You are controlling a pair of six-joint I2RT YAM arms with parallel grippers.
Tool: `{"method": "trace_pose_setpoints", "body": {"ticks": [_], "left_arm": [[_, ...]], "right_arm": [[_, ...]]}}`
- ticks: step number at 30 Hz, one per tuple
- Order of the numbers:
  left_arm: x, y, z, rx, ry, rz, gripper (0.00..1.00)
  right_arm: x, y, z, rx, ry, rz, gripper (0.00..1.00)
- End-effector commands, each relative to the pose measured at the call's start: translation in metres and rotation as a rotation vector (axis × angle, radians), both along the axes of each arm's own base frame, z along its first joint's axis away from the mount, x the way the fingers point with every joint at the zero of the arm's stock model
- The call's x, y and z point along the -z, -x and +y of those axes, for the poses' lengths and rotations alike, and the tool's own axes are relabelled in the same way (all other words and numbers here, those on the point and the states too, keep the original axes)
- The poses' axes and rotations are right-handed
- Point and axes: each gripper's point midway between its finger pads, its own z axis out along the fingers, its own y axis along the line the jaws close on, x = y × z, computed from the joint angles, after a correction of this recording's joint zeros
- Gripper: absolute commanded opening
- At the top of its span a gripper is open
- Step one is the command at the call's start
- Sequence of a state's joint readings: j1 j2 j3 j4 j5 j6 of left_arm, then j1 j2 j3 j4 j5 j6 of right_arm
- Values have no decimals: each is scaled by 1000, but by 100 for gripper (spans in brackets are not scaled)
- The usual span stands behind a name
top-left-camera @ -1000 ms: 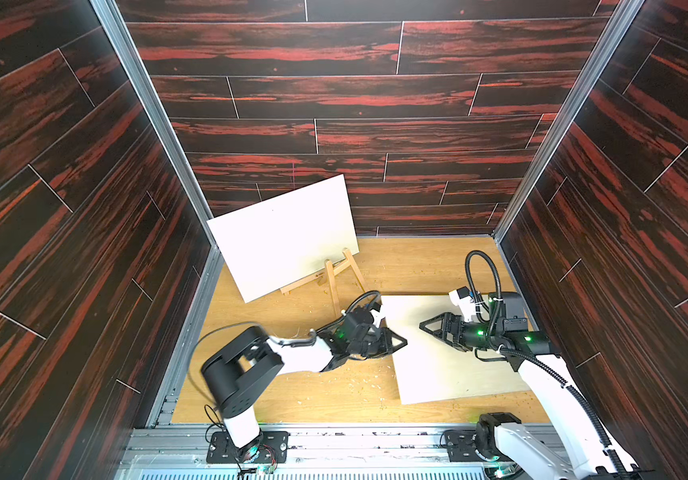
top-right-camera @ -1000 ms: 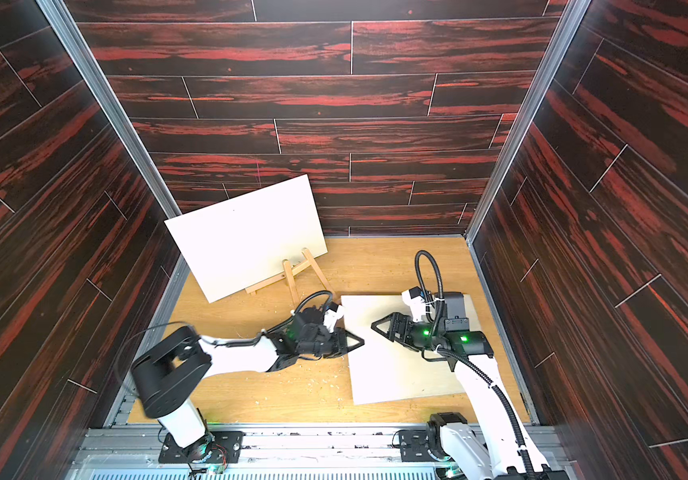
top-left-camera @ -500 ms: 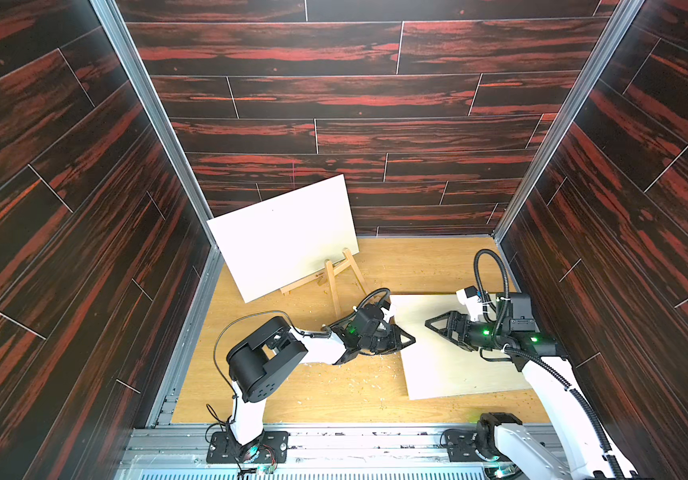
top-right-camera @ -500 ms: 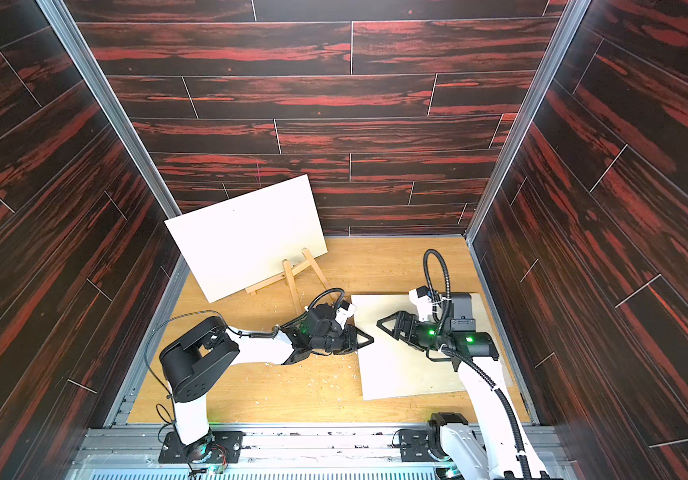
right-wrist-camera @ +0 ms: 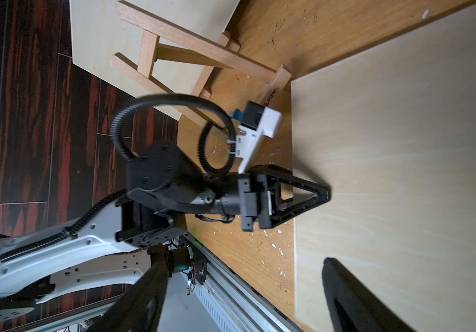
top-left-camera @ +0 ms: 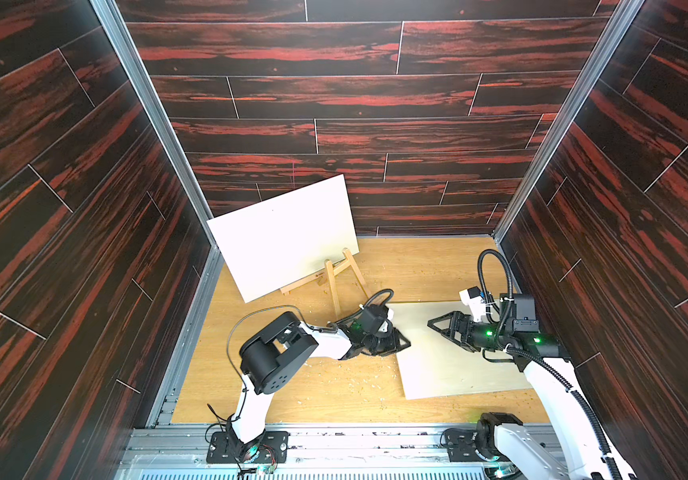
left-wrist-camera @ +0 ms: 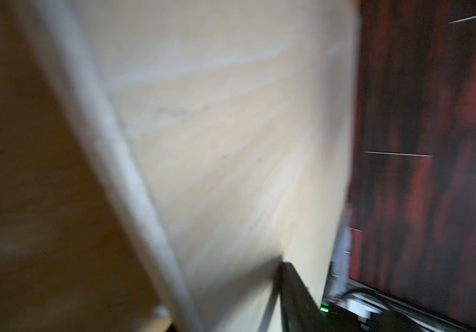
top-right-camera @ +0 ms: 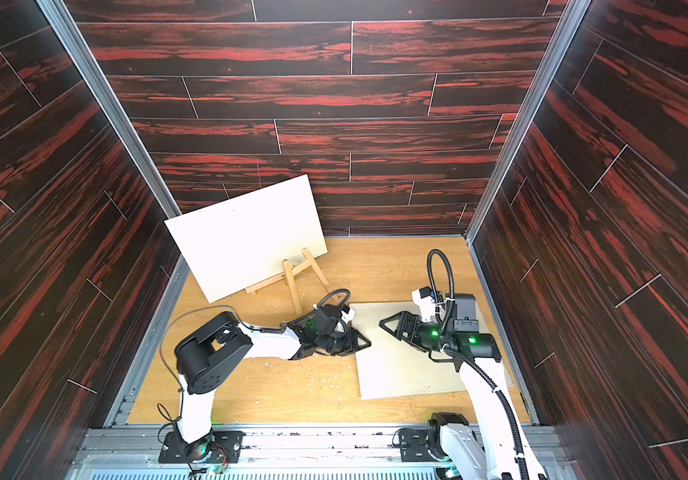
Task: Disassemble the easel
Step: Place the drawing board at the center of the board, then pick up the easel at the center of the board.
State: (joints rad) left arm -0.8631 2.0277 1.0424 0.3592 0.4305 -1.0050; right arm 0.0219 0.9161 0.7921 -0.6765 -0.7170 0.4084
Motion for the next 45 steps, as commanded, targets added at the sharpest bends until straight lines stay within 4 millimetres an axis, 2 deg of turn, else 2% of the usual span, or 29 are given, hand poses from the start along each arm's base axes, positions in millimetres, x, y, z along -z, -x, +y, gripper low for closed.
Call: {"method": "trace_pose_setpoints", "body": {"ticks": [1, 7, 9, 13, 15, 24, 31, 36, 45], "left_arm": [[51, -5, 46, -27, -289, -42, 43], [47, -9, 48, -35, -302, -59, 53], [42, -10, 50, -40, -313, -69, 69], [32, -14, 55, -59, -343, -93, 92], [24, -15, 59, -70, -362, -107, 96], [-22, -11, 75, -108, -396, -198, 98], [-66, 3, 104, -134, -375, -291, 98], [-88, 17, 138, -162, -395, -354, 100], [-113, 30, 222, -328, -512, -469, 100]], "right_arm": [[-16, 1, 1, -11, -14, -39, 87], [-15, 3, 1, -8, -16, -36, 87], [-15, 3, 1, -7, -16, -36, 87], [-14, 2, 1, -4, -20, -33, 87], [-14, 1, 1, -1, -23, -33, 87], [-8, -6, 3, -6, -38, -31, 88], [7, -25, 6, -24, 1, -72, 87], [20, -48, 27, -79, 110, -126, 87], [39, -108, 73, -152, 236, -256, 86]]}}
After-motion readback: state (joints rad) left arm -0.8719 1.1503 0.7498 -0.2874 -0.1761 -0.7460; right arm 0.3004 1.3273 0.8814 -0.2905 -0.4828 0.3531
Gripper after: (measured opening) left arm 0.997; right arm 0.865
